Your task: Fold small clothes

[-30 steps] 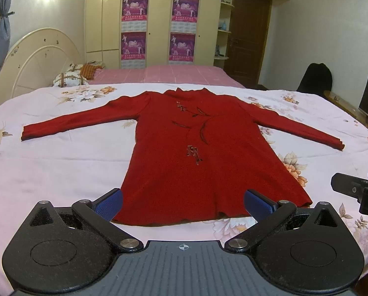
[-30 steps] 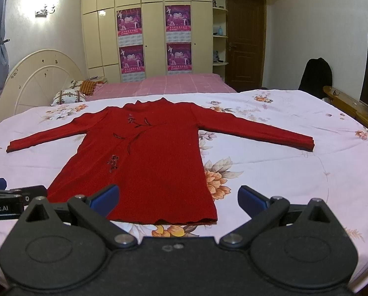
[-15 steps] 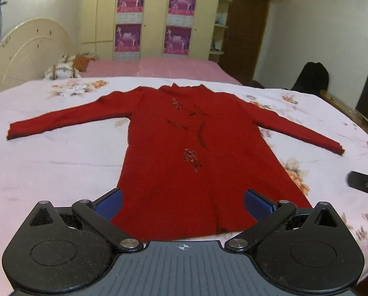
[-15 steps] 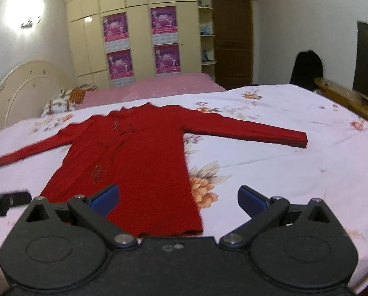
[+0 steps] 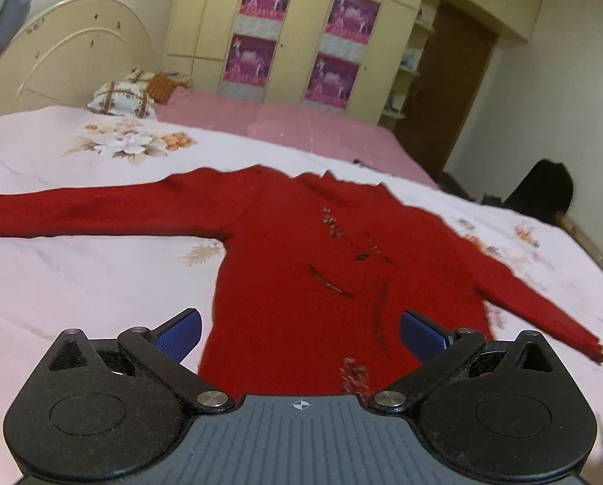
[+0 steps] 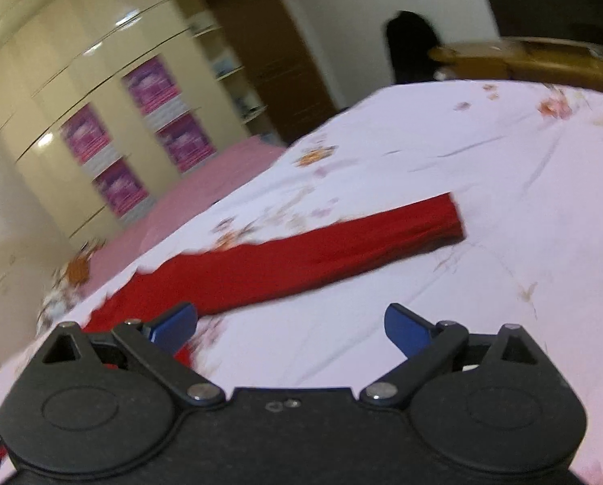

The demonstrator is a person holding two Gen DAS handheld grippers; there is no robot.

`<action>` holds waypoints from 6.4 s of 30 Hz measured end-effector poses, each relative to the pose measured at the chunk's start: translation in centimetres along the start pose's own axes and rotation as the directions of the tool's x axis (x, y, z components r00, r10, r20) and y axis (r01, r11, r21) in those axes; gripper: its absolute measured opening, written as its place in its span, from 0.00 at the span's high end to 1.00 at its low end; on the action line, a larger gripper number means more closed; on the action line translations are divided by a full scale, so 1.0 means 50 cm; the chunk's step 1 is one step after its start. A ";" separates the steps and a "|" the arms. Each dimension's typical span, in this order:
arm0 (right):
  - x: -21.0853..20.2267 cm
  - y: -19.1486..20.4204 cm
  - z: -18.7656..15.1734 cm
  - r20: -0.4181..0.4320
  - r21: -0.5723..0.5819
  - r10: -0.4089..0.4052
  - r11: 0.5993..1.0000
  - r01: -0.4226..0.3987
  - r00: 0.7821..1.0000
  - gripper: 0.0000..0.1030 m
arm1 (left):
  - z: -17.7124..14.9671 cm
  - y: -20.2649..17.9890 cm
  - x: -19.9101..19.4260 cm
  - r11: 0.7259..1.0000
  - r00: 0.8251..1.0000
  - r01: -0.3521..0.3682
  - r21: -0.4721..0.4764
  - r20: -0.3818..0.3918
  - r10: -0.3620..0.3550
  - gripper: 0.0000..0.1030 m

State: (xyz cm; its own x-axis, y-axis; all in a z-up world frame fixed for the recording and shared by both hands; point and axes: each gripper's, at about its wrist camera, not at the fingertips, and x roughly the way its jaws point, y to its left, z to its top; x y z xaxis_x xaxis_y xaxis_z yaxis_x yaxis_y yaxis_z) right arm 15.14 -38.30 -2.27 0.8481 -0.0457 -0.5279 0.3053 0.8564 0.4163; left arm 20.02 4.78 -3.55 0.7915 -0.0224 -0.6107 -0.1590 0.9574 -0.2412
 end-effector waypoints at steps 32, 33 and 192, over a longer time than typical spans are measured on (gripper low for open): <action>0.291 0.064 0.111 0.057 -0.044 -0.103 0.993 0.106 0.993 0.93 | 0.034 0.140 0.166 0.987 0.983 -0.159 -0.031 -0.097 0.156 0.00; 0.304 0.115 0.108 0.051 -0.105 -0.064 0.992 0.069 0.997 0.93 | 0.036 0.151 0.164 0.985 0.981 -0.172 -0.033 -0.097 0.168 0.00; 0.365 0.481 -0.156 -0.236 -0.651 0.163 0.705 -0.280 0.958 0.61 | 0.187 0.492 0.225 0.910 0.947 -0.048 -0.411 0.273 0.172 0.96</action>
State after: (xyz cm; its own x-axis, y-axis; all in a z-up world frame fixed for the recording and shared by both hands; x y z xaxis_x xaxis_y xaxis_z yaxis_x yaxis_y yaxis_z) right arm 34.58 -14.54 -7.65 0.7604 0.2173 -0.6120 -0.3047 0.9516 -0.0406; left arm 30.51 30.78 -9.32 0.8826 0.2225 -0.4141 -0.4249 0.7542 -0.5006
